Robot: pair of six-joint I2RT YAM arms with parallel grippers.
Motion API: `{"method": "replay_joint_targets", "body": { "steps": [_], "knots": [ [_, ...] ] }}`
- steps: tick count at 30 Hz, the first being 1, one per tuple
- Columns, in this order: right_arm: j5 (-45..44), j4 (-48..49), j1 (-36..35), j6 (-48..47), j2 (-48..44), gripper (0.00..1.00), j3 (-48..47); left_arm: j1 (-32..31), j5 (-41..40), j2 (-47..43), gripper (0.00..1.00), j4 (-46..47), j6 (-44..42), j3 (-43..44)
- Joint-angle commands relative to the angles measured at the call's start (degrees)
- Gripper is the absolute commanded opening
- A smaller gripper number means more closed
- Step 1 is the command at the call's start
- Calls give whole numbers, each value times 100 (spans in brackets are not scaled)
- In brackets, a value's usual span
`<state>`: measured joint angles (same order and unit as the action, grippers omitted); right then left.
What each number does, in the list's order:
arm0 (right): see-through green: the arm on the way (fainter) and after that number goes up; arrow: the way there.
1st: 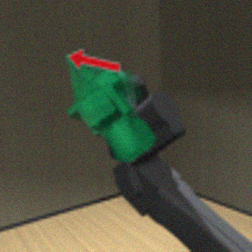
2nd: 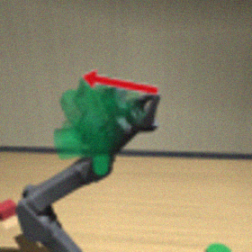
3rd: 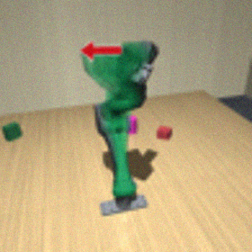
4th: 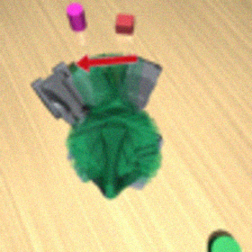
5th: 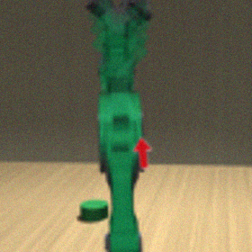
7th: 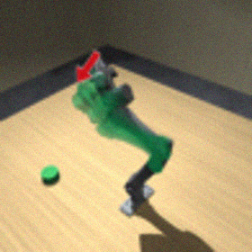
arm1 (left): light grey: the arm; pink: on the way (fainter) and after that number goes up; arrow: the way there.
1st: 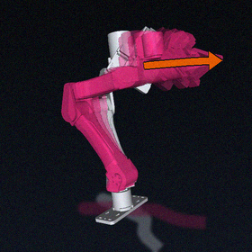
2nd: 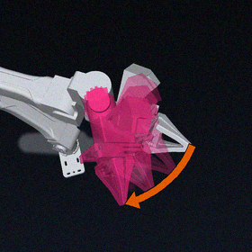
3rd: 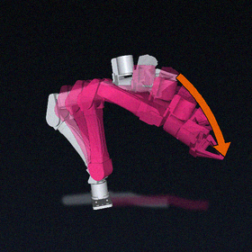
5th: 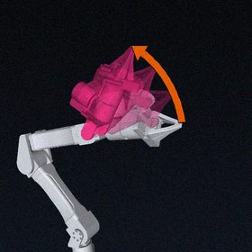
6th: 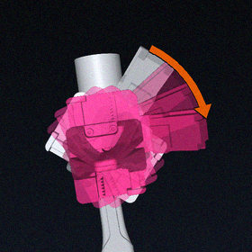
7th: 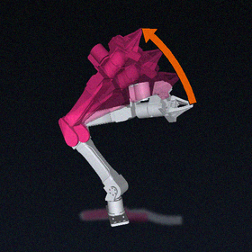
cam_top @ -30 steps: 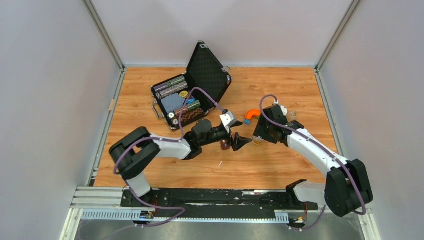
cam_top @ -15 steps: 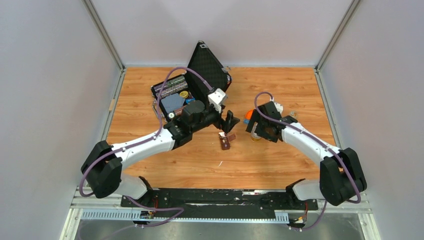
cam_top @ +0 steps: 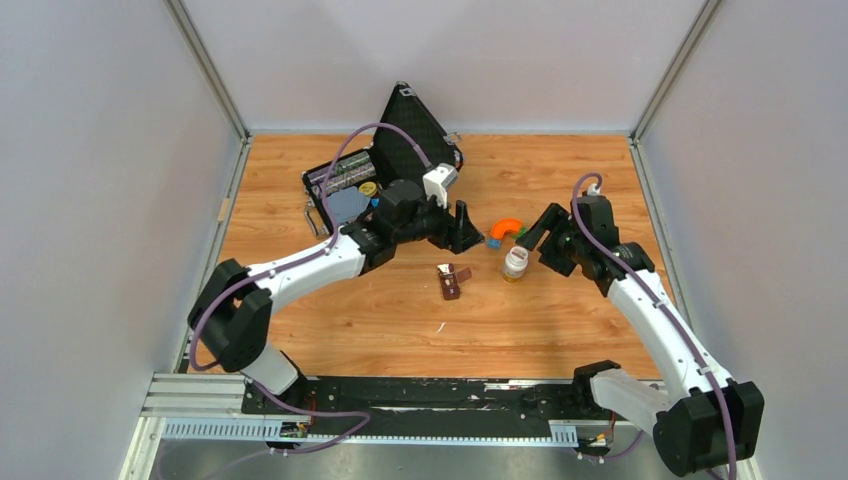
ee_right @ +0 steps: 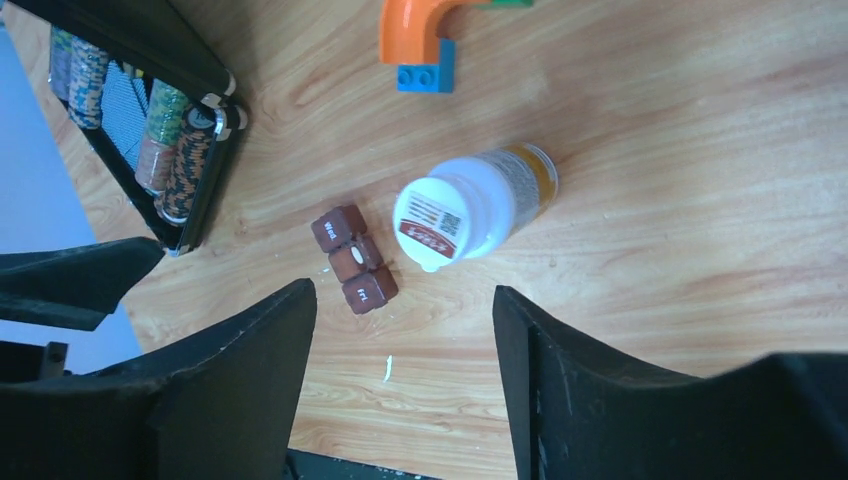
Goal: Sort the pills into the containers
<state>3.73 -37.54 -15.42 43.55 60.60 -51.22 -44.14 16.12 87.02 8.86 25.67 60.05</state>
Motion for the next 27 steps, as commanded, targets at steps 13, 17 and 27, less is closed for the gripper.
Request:
{"method": "replay_joint_targets", "body": {
  "steps": [13,17,27],
  "knots": [
    [940,590,708,456,-66,46,692,0,1609,1921,62,952,2443,1063],
    [931,669,787,470,-12,46,768,-51,1613,2065,61,1022,2527,1115],
    [1141,1181,982,312,285,34,941,-261,1531,2518,50,768,2555,1542]
  ]
}}
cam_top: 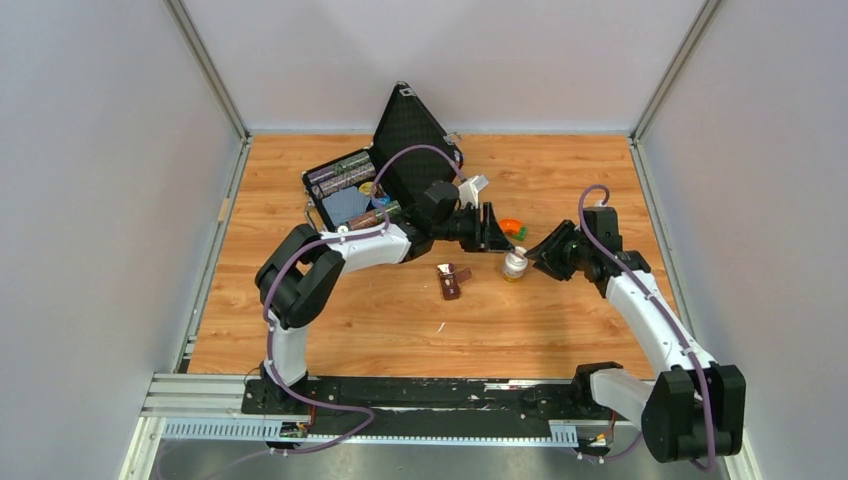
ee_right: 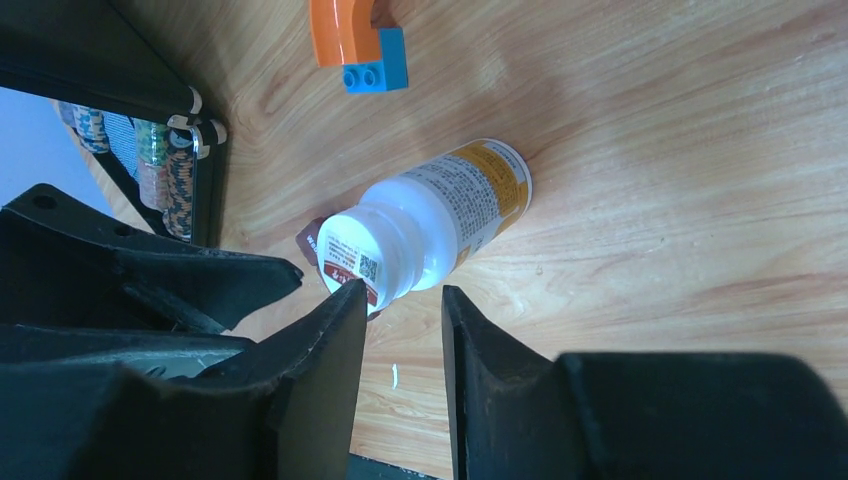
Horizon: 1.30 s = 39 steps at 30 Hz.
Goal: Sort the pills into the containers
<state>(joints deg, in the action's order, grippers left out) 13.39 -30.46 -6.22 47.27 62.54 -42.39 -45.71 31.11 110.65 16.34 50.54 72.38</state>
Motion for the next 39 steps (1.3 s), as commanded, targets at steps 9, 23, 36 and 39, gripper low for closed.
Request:
{"method": "replay_joint_targets", "body": {
  "steps": [9,23,36,39],
  "knots": [
    [492,747,108,-186,224,30,310,-113,28,442,43,-101,51,423],
    [658,1186,172,-269,234,30,707,-88,-229,561,45,-139,216,353],
    [748,1771,216,-306,-61,34,1057,-82,-438,506,47,424,568,203],
    [761,1888,217,-279,-81,34,1119,-93,-374,538,45,378,621,183]
  ]
}}
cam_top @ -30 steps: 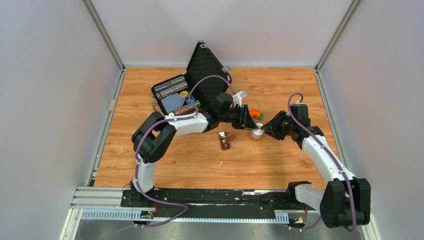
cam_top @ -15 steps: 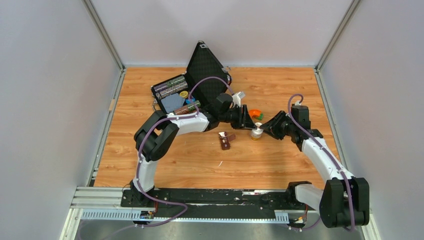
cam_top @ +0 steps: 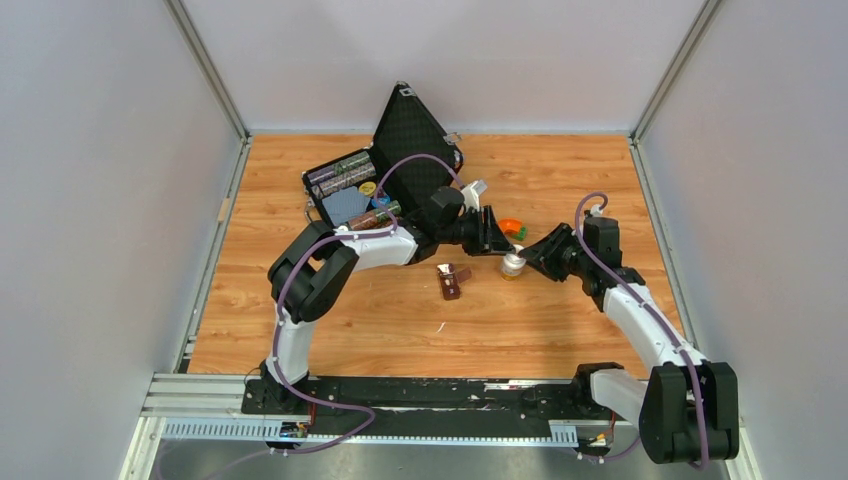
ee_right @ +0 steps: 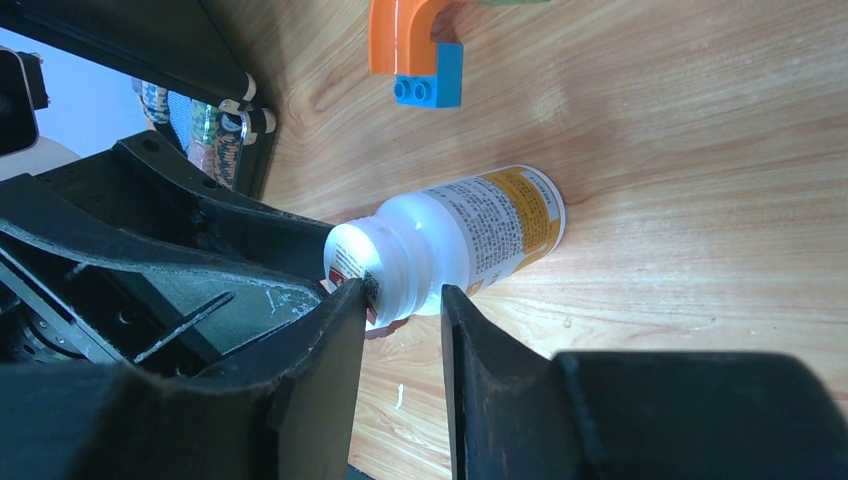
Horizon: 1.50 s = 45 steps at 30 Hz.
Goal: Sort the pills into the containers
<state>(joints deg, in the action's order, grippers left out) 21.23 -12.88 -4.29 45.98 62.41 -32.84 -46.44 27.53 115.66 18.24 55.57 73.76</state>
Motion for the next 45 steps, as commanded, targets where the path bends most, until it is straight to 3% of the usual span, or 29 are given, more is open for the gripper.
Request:
{"method": "replay_joint_targets", "body": {
  "steps": [1,16,21,24,31,45],
  "knots": [
    [2,208,24,-145,-79,34,210,-23,28,36,44,184,151,26],
    [395,905,24,344,183,26,693,-66,271,125,34,-92,320,-181],
    [619,1227,24,377,303,14,821,-81,303,221,24,24,435,-218],
    [697,1526,18,343,290,1,939,-111,327,289,16,136,539,-276],
    [844,1975,25,213,495,0,1111,-164,340,411,0,275,480,-392],
    [575,2592,12,-164,772,0,1582,-289,-143,712,0,125,-394,-503]
  ]
}}
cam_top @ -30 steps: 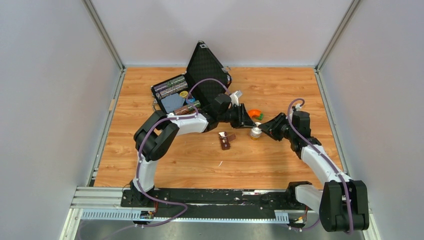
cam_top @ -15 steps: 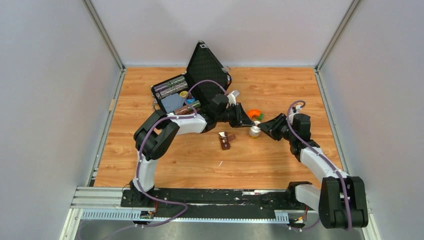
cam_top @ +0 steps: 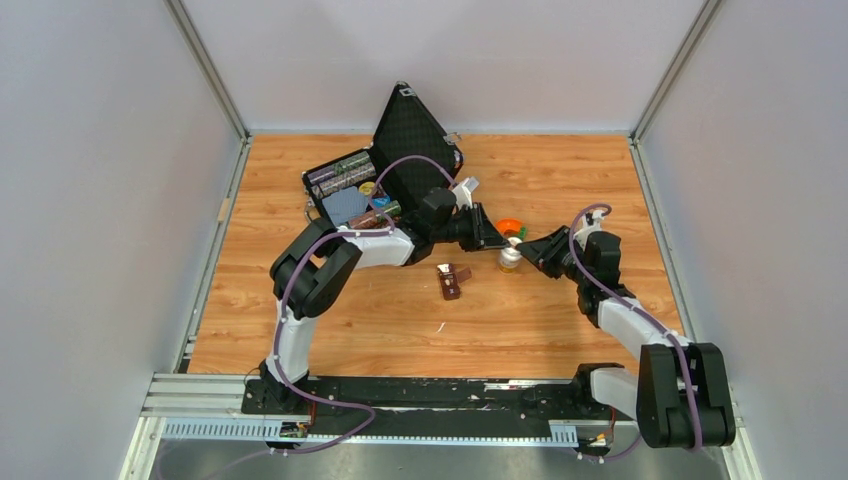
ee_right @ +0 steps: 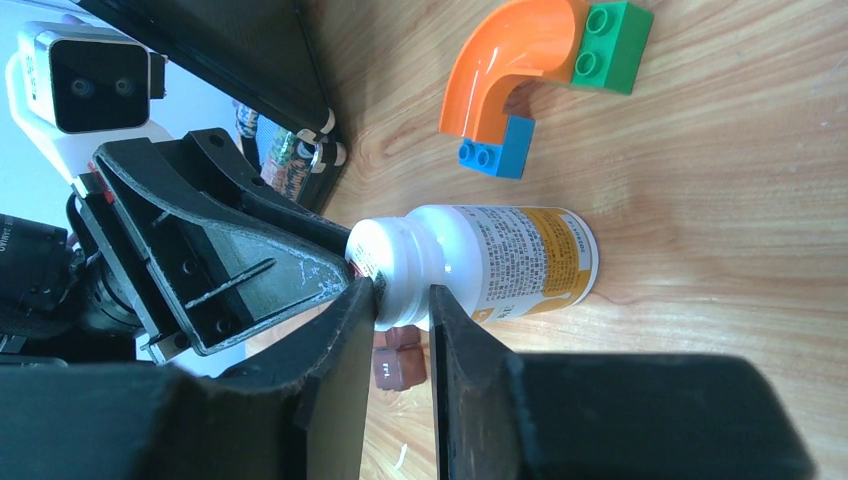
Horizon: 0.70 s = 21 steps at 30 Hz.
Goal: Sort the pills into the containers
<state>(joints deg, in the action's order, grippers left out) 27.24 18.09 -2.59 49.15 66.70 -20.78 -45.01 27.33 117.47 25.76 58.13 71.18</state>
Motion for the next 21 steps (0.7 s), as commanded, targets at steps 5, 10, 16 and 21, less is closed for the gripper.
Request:
{"method": "replay_joint_targets", "body": {
  "steps": [5,10,16,21],
  "knots": [
    [-68,-457,-163,-662,382,0,347,-481,-277,542,0,-463,-901,-424],
    [25,-879,-156,-516,256,0,122,-477,-239,367,0,-514,-949,-305],
    [-219,-2344,-160,-592,-225,25,-752,-362,-457,-170,21,-917,-1064,44],
    [-437,-3319,-154,-701,-410,58,-1550,-196,-700,-642,38,-1218,-1309,260]
  ]
}}
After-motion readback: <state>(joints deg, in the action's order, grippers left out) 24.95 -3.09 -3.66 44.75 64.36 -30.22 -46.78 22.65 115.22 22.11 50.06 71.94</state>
